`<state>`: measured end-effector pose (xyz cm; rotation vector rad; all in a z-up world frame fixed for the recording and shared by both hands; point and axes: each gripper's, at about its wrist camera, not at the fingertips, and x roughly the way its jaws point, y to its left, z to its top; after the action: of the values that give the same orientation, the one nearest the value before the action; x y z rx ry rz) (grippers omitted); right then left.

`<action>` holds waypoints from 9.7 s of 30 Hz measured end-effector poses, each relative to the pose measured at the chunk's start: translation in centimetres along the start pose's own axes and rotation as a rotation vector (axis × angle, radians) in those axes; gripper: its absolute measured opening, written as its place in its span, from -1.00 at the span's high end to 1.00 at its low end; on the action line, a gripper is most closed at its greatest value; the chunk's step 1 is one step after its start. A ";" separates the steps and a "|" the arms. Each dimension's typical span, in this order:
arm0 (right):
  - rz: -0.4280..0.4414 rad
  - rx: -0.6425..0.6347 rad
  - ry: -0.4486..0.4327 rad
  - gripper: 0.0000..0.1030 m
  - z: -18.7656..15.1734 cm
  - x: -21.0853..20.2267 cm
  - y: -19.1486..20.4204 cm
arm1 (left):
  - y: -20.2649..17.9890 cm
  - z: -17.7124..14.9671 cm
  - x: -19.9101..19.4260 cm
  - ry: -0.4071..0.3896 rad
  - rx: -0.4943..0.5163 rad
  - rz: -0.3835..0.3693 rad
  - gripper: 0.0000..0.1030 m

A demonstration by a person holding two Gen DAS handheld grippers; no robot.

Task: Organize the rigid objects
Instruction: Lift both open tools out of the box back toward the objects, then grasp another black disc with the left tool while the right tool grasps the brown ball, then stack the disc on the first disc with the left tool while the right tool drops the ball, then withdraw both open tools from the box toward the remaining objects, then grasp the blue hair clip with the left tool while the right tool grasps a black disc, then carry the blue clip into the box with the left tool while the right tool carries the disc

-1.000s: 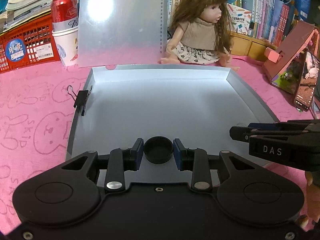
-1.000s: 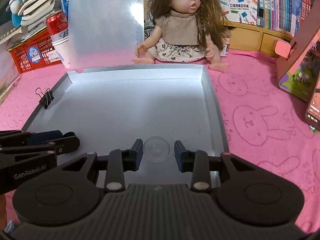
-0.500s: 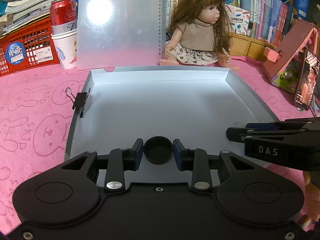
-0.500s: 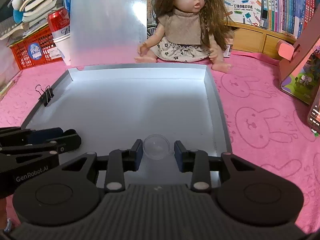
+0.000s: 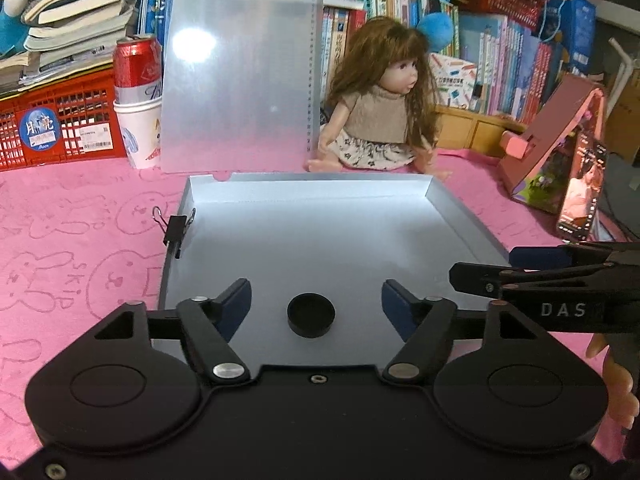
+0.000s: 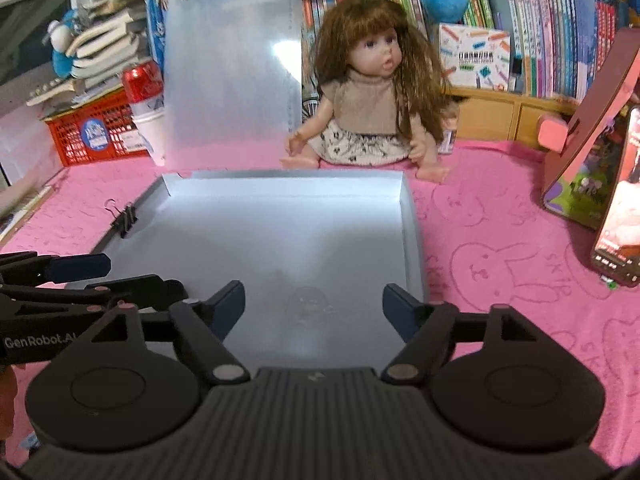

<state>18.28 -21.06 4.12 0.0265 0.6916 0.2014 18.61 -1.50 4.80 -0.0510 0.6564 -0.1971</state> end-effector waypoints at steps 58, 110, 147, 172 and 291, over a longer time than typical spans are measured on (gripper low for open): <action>-0.176 -0.128 -0.179 -0.85 -14.6 -12.6 -0.6 | 1.9 -14.7 -14.4 -0.084 0.005 0.057 -0.50; -0.116 -0.107 -0.180 0.56 -14.0 -12.2 0.6 | -1.9 -15.0 -14.0 -0.089 0.088 -0.011 0.42; 0.052 0.114 -0.022 0.56 -0.8 -0.7 -0.8 | 0.0 0.2 -1.0 0.036 -0.044 -0.111 0.42; 0.007 0.115 0.126 0.55 2.3 7.2 -0.5 | 1.5 2.3 8.4 0.145 -0.078 -0.017 0.42; -0.054 -0.047 -0.183 0.31 -16.8 -10.8 1.2 | 2.5 -15.9 -12.2 -0.088 -0.090 0.126 0.29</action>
<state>-0.73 -22.73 -1.94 -0.0191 0.5047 0.1609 -0.08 3.62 -0.72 -0.1035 0.5785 -0.0432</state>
